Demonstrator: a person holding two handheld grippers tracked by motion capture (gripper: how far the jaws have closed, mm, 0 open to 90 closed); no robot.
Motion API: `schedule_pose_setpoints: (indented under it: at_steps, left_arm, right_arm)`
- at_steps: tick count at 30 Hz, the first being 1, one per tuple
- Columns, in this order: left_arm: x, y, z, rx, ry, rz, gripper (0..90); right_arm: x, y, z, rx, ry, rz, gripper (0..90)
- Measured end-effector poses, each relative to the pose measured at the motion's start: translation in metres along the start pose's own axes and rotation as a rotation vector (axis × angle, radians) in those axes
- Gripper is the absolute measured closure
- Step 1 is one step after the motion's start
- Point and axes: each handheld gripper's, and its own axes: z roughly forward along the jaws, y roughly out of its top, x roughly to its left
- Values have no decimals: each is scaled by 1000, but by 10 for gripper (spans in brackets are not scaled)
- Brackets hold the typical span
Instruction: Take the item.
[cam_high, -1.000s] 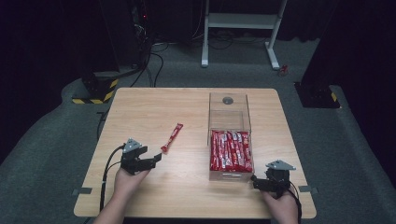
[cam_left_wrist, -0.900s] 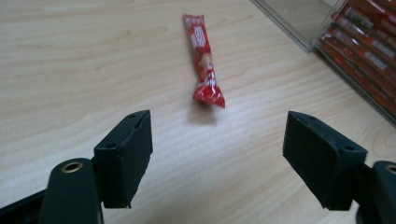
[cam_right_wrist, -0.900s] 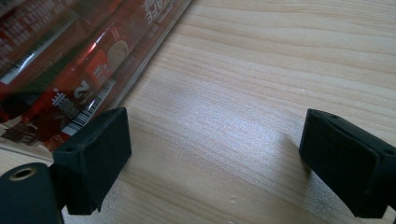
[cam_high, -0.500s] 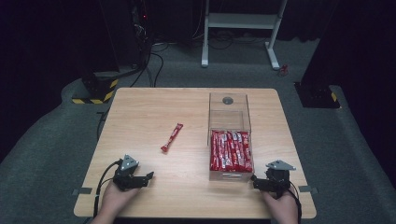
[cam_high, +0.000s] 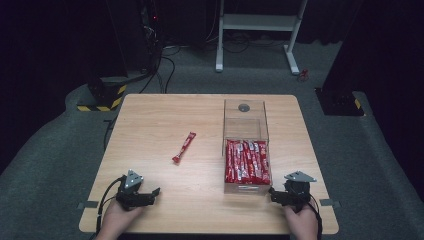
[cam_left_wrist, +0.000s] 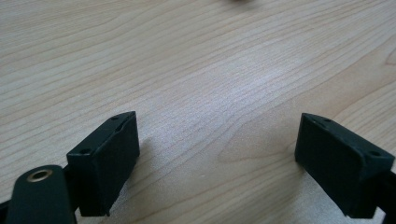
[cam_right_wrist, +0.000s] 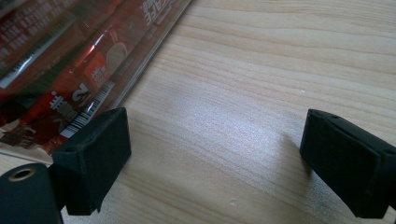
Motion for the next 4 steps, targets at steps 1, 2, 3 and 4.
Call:
schedule_pose_setpoints:
  at_steps: [1, 2, 3, 4]
  left_arm:
    - [0, 0, 0, 0, 0, 0, 141]
    - [0, 0, 0, -1, -1, -2, 141]
    - [0, 0, 0, -1, -2, -1, 140]
    - [0, 0, 0, -1, -2, -1, 140]
  right_arm:
    - [0, 0, 0, 0, 0, 0, 87]
    - [0, 0, 0, 0, -2, 1, 87]
    - [0, 0, 0, 0, -6, 9, 87]
    - [1, 0, 0, 0, -11, 13, 86]
